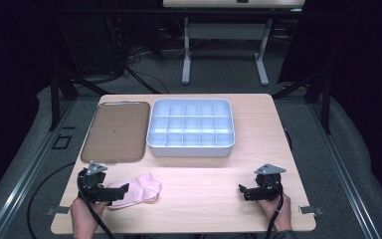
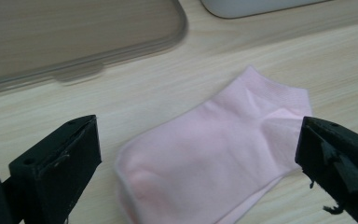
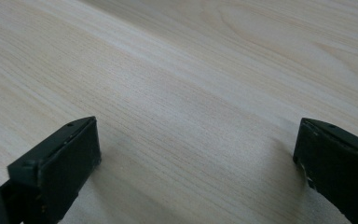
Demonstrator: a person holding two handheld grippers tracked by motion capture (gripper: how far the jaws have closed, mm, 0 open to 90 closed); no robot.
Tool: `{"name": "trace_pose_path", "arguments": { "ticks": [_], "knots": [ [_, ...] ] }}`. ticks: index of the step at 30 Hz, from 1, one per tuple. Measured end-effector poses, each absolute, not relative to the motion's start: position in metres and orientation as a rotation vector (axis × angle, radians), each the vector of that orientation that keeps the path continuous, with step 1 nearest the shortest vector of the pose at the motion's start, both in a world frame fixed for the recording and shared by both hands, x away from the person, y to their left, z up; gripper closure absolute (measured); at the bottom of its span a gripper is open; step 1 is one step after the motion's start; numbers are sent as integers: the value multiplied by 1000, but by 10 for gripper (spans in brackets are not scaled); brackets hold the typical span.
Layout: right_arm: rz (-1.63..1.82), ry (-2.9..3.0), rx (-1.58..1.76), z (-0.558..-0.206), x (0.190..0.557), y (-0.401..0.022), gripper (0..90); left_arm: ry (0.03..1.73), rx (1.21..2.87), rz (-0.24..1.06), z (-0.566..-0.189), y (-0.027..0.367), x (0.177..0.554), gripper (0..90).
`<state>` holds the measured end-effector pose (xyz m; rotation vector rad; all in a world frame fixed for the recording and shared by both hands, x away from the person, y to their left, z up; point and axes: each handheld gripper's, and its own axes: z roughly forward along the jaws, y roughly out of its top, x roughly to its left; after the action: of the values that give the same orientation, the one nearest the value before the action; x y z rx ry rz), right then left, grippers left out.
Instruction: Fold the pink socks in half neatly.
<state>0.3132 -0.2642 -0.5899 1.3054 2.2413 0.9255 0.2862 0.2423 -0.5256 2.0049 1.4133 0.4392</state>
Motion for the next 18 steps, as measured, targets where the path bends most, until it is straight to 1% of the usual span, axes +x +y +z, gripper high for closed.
{"name": "trace_pose_path", "arguments": {
  "ticks": [4, 7, 9, 10, 11, 13, 15, 18],
  "knots": [
    [927, 2241, 1306, -590, 313, -264, 0, 1415, 2034, 402, -536, 226, 288, 4],
    [926, 2241, 1307, -590, 313, -264, 0, 1423, 2045, 378, -543, 216, 289, 30],
    [926, 2240, 1308, -590, 313, -264, 0, 1436, 2055, 370, -548, 208, 290, 64],
    [921, 2234, 1310, -590, 313, -264, 0, 1442, 2065, 374, -552, 206, 290, 95],
    [921, 2234, 1310, -590, 313, -264, 0, 1452, 2063, 372, -554, 204, 291, 95],
    [925, 2231, 1308, -590, 313, -264, 0, 1469, 2082, 373, -560, 201, 292, 140],
    [923, 2233, 1310, -590, 313, -264, 0, 1482, 2094, 391, -564, 199, 293, 156],
    [923, 2228, 1316, -590, 313, -264, 0, 1502, 2114, 420, -568, 196, 292, 219]
  ]
}}
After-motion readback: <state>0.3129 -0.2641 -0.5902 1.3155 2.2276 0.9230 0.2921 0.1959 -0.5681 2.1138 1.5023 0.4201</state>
